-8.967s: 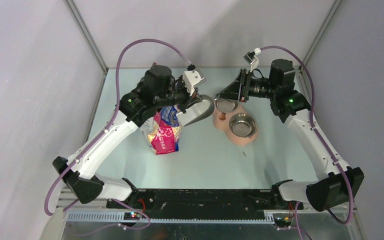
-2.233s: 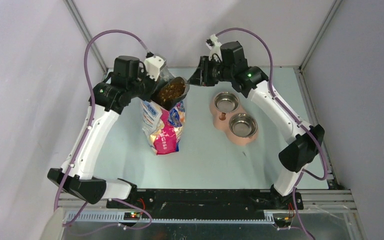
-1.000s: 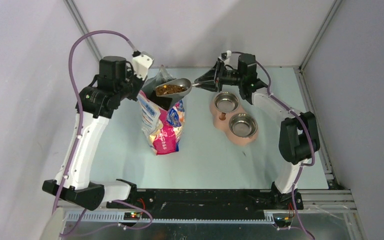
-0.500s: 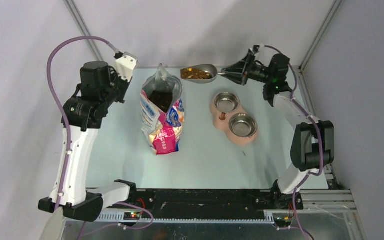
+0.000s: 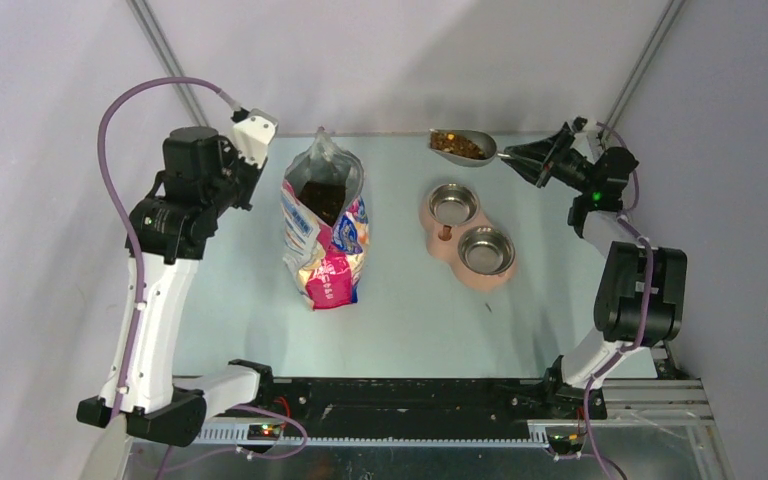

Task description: Serve the pet food

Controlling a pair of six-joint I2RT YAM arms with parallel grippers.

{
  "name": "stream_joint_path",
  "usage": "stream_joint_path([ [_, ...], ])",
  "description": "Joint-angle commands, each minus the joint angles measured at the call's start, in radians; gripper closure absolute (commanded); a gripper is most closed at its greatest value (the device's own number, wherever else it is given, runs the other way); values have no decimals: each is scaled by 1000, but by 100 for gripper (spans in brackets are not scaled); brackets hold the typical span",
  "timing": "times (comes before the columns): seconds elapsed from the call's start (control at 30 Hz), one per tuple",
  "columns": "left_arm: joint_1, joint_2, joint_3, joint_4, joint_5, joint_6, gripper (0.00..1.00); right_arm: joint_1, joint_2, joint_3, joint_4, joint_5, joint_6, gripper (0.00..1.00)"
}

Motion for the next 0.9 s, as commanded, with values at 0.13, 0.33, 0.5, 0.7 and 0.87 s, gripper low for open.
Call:
stream_joint_path([
  [0.13, 6, -52, -69, 37, 39, -11, 100, -102, -62, -63, 19, 30, -96, 100],
  [0.33, 7, -72, -92, 34, 44, -5, 100, -151, -85, -101, -187, 43, -333, 100],
  [0.5, 7, -86, -105, 34, 42, -6, 100, -173, -144, -112, -425, 82, -600, 100],
  [0.7, 8, -100, -120, 32, 42, -10, 100, -174, -203, -111, -631, 172, -833, 100],
  [0.87, 8, -111, -126, 29, 49, -22, 100, -169, -238, -111, -698, 240, -942, 100],
])
